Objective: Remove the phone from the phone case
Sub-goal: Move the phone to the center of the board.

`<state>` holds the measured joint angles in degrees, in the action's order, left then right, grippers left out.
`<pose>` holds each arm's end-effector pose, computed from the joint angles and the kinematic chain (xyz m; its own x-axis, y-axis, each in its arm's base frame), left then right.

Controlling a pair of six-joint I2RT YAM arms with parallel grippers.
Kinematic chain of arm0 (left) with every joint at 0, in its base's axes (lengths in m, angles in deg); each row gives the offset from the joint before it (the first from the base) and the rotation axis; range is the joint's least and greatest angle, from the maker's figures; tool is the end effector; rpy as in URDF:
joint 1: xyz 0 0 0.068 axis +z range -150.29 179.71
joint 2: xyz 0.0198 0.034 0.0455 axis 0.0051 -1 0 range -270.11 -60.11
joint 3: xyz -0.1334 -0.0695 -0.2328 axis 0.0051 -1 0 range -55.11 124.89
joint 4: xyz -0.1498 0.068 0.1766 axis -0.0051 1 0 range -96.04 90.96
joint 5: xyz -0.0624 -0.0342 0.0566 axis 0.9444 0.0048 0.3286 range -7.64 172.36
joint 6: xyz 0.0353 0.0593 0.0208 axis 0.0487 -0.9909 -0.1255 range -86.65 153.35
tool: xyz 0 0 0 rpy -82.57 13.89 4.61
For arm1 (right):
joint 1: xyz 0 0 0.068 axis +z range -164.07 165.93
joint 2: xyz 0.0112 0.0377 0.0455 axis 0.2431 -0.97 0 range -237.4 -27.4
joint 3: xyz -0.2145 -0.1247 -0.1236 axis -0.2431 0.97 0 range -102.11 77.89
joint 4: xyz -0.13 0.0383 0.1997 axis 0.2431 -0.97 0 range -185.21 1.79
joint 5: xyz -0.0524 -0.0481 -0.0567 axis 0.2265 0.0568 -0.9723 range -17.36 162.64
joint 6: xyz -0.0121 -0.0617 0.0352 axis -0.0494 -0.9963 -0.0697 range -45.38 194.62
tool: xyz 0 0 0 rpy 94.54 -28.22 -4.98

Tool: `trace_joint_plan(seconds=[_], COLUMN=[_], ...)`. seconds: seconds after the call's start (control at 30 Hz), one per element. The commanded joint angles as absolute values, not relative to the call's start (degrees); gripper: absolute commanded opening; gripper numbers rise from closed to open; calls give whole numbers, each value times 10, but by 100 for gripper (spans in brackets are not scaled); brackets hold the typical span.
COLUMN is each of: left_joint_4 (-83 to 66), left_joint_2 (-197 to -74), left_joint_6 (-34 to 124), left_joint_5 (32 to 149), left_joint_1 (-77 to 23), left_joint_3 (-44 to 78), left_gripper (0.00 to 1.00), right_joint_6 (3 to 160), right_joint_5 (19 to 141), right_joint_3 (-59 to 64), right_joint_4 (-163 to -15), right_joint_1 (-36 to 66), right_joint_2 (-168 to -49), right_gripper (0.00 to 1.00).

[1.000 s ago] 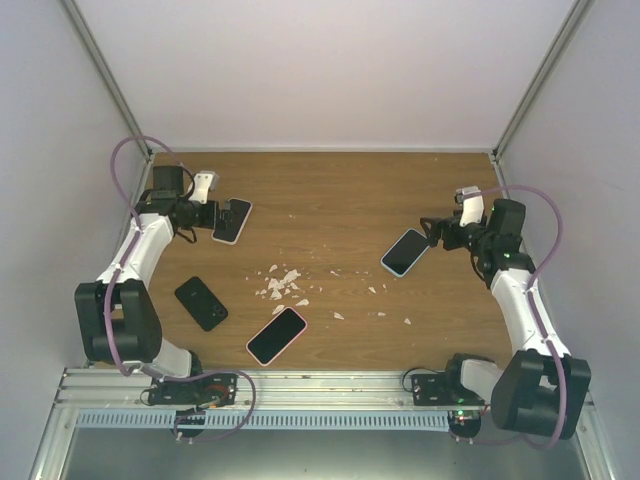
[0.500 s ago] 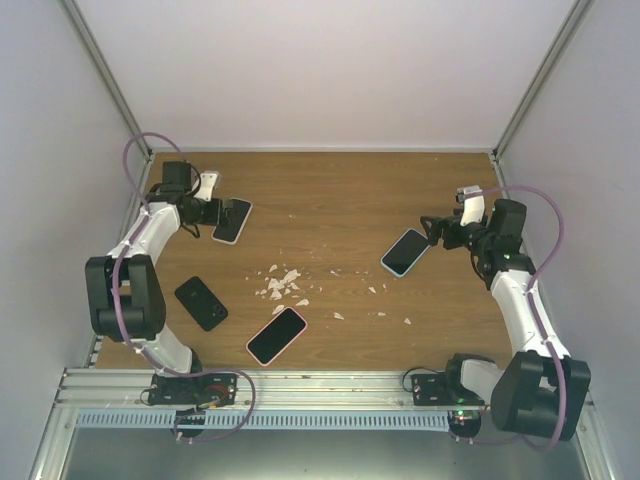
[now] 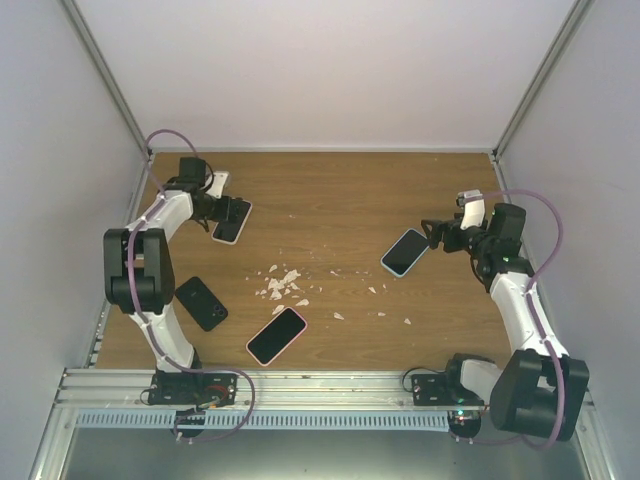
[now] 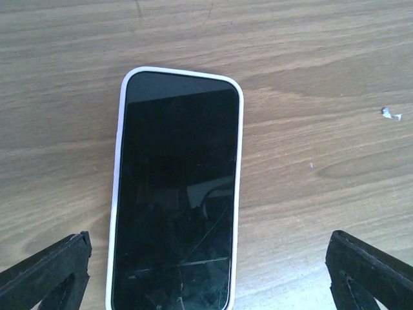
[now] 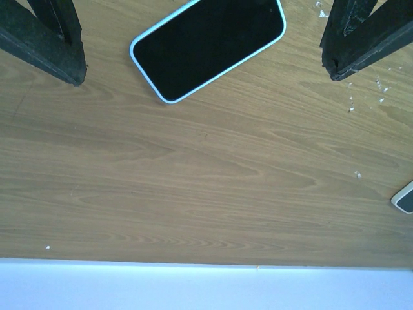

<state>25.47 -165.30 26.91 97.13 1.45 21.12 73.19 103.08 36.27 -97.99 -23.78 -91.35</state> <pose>0.3801 -0.0037 0.2023 -0.8534 0.0825 -0.5148 0.1931 0.9672 -0.1651 0.2395 -0.0105 0.2587 -0.5169 0.0666 -0.8535 -0.2905 0.9242 0.2480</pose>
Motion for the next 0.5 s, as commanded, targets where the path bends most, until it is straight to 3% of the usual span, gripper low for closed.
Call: trace_joint_plan(seconds=[0.0,0.47], left_joint_4=[249,256], left_joint_2=[-1680,-1736], left_joint_6=[272,277], left_joint_5=[932,894], left_joint_1=[2,-22], left_joint_3=[236,261], left_gripper=[99,99], right_joint_6=[737,735], right_joint_5=[1033,1033], right_joint_3=[370,376], right_joint_4=[-967,-964], right_joint_1=[-243,-247], right_joint_2=[-902,-902], right_gripper=[100,100])
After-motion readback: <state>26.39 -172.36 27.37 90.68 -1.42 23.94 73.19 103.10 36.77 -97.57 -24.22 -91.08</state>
